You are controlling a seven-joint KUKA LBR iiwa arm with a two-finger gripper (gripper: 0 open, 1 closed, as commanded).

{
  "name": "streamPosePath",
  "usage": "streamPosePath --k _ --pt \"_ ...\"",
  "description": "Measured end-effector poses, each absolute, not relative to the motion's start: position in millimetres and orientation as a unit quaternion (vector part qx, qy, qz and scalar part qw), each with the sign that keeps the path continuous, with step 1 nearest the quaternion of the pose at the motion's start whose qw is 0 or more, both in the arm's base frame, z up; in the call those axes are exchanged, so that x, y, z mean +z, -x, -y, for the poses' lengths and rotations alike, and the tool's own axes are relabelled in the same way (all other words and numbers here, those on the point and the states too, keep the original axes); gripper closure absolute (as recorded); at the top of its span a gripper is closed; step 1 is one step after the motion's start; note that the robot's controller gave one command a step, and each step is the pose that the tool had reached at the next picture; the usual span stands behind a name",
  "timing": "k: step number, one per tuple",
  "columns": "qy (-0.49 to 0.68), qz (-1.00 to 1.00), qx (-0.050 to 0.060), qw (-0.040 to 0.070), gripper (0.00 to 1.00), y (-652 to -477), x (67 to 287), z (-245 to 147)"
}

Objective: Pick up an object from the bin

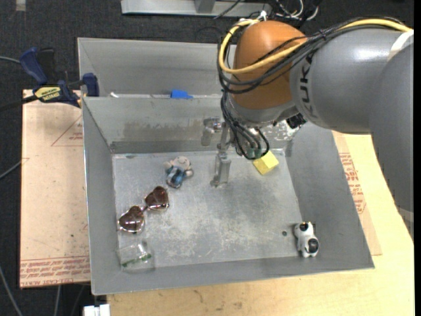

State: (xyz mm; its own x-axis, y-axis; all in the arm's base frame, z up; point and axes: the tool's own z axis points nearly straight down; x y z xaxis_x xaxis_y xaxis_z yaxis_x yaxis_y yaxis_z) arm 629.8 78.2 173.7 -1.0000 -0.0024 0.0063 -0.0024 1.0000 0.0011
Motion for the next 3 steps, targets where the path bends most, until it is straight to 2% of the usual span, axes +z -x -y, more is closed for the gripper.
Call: streamPosePath --k 1,2,3 --pt "0.0 1.0 -0.001 -0.001 0.0 -631.6 178.5 -77.9" --pt "-0.011 1.0 -0.001 -0.003 0.0 -650.3 97.7 -103.4" --pt "-0.015 1.0 -0.001 0.004 0.0 -649.2 52.1 -109.3"
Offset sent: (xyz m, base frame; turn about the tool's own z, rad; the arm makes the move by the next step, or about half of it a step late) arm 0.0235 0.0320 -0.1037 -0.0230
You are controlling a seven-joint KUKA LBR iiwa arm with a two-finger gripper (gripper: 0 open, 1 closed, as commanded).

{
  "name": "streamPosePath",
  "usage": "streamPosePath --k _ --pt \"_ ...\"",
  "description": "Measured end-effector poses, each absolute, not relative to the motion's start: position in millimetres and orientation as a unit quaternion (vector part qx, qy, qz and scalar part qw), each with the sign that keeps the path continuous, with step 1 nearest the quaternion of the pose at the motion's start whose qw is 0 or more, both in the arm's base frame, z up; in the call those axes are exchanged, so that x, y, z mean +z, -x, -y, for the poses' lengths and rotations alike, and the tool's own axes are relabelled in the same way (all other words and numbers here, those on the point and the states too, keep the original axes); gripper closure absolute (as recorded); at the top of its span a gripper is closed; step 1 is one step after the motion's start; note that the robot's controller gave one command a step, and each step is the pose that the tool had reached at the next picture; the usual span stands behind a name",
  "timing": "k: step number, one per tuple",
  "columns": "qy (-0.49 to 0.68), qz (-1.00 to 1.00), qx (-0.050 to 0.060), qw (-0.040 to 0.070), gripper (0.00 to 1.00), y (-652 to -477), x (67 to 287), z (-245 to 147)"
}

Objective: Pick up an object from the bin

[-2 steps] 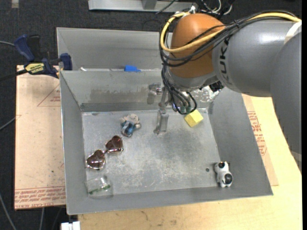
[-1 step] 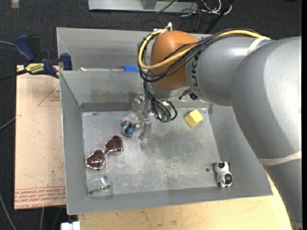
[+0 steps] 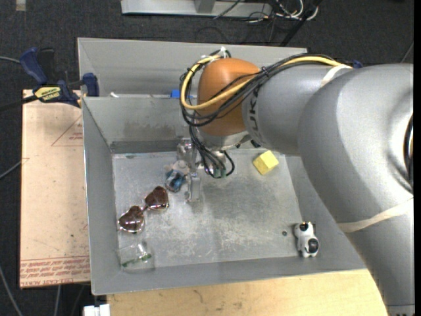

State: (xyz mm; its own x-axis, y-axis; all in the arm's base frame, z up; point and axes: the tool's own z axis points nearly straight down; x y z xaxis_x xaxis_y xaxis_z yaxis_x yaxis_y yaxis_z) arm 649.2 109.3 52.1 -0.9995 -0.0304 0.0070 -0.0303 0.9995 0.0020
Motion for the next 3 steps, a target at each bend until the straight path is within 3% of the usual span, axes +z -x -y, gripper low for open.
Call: streamPosePath --k 1,2,3 --pt "-0.056 0.998 -0.001 -0.004 0.0 -658.0 105.5 -137.9" --pt "-0.122 0.993 0.0 0.001 0.0 -626.6 68.1 -142.2" --pt "-0.291 0.957 0.0 -0.003 1.0 -656.8 70.6 -133.5"
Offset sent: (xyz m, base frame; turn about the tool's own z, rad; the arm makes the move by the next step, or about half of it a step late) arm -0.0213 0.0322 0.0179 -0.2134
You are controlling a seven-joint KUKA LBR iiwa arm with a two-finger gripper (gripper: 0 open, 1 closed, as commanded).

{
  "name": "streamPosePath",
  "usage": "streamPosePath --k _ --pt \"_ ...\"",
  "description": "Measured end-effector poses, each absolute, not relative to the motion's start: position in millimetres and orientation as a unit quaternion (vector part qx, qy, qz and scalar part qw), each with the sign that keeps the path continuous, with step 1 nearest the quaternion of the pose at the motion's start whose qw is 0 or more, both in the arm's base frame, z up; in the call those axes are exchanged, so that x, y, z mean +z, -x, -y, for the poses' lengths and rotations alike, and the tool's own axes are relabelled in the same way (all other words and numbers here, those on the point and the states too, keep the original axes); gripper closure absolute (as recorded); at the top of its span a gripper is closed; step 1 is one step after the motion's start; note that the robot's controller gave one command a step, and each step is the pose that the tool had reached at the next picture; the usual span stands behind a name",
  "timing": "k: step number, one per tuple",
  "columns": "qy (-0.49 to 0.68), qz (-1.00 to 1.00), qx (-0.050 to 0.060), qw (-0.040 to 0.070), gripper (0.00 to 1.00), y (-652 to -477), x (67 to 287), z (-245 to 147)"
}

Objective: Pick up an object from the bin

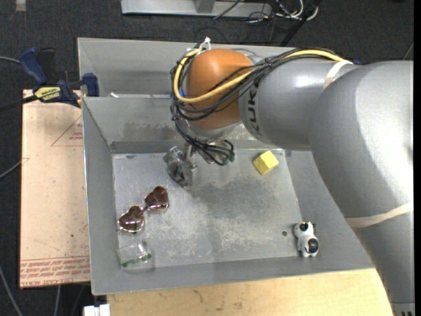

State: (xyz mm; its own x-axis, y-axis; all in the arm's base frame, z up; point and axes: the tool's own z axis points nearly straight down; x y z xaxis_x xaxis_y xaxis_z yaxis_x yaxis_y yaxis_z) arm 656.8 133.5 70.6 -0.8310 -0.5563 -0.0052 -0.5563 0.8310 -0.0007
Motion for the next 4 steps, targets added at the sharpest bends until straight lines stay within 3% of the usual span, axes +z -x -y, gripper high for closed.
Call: streamPosePath --k 2,4 --pt "0.291 -0.957 0.001 0.001 1.0 -655.8 73.1 -133.5" --pt "0.29 -0.957 0.001 -0.002 1.0 -654.3 111.3 -133.8"
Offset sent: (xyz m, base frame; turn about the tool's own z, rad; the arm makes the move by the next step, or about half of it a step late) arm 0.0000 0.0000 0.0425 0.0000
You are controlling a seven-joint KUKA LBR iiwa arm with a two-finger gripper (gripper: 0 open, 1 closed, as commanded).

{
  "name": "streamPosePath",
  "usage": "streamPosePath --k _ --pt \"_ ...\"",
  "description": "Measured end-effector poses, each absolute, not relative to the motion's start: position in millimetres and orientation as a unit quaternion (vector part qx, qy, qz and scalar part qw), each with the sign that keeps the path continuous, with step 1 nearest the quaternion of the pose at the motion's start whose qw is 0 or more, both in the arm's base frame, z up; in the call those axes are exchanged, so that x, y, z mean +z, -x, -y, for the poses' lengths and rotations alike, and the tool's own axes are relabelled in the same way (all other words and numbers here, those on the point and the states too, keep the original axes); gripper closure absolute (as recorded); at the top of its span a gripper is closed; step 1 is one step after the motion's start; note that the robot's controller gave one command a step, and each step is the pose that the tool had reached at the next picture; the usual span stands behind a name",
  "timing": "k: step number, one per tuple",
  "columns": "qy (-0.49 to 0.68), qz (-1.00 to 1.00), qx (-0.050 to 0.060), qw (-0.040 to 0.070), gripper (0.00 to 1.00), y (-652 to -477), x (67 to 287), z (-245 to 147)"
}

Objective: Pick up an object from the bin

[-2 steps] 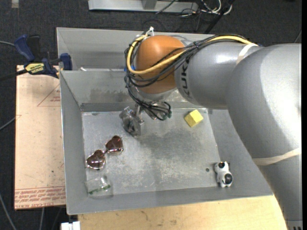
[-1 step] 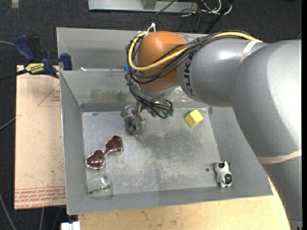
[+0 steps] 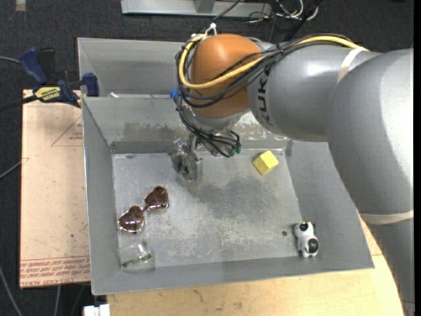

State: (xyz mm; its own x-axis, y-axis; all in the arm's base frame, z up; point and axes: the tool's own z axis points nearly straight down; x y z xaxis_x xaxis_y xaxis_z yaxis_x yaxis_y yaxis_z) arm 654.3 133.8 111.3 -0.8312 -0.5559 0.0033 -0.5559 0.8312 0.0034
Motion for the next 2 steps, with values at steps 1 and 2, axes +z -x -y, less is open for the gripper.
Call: streamPosePath --k 1,2 --pt "-0.29 0.957 -0.001 0.0 1.0 -654.8 134.8 -134.1" --pt "-0.29 0.957 -0.001 -0.002 1.0 -655.6 157.3 -134.4"
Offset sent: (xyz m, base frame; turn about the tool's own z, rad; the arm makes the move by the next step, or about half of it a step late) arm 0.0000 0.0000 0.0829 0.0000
